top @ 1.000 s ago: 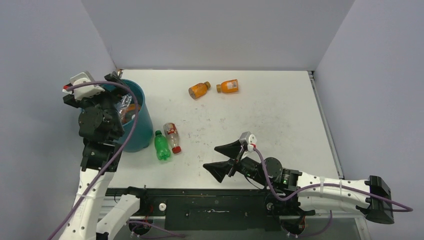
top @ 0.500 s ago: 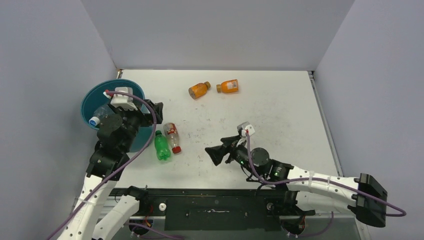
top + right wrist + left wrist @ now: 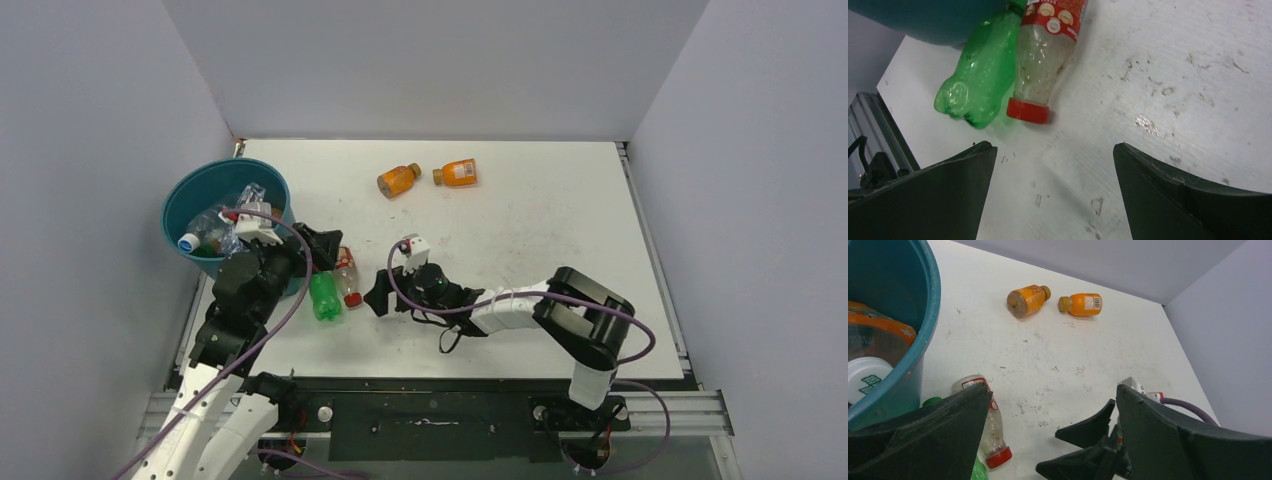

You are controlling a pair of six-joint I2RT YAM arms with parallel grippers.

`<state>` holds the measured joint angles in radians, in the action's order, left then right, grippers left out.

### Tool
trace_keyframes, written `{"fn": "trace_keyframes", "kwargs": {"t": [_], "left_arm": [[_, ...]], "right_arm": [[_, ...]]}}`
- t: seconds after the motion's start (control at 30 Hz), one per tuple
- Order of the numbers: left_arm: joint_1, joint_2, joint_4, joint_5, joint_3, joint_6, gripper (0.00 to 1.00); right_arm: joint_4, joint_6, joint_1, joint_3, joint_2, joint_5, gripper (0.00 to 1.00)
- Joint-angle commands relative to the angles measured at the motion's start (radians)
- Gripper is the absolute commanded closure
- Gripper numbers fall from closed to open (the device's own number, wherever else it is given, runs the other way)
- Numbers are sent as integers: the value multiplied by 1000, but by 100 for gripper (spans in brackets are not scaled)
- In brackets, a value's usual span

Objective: Put the plastic bottles in the bin
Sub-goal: Place the plastic bottle in the trash bin, then pick up the plastic bottle at the center of the board.

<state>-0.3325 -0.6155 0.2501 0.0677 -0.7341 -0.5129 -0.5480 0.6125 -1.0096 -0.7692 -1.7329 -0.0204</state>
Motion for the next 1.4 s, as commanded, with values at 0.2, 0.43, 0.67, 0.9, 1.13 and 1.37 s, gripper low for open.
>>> {"fn": "trace_keyframes", "kwargs": {"t": [0.2,0.43,0.67,0.9,1.13,1.37], "left_arm": [[-34,102,-110,-11,82,1,4],[-46,127,-101,-2,91,-1,4],[-48,133,-103,-3,95,-1,4],[-43,135,-110,-6,100,-1,4],[-39,146,-115,-18,107,0,4],[-43,153,-126,-38,120,-6,4]], "right_arm": [[-74,28,4,-283,-271,-22,7],[-23,19,2,-364,-351,-32,7],[-17,34,-9,-378,-396,-56,25],[44,26,-21,-411,-430,-59,45],[41,23,-21,-365,-411,-48,67],[-1,26,2,-171,-186,51,95]]}}
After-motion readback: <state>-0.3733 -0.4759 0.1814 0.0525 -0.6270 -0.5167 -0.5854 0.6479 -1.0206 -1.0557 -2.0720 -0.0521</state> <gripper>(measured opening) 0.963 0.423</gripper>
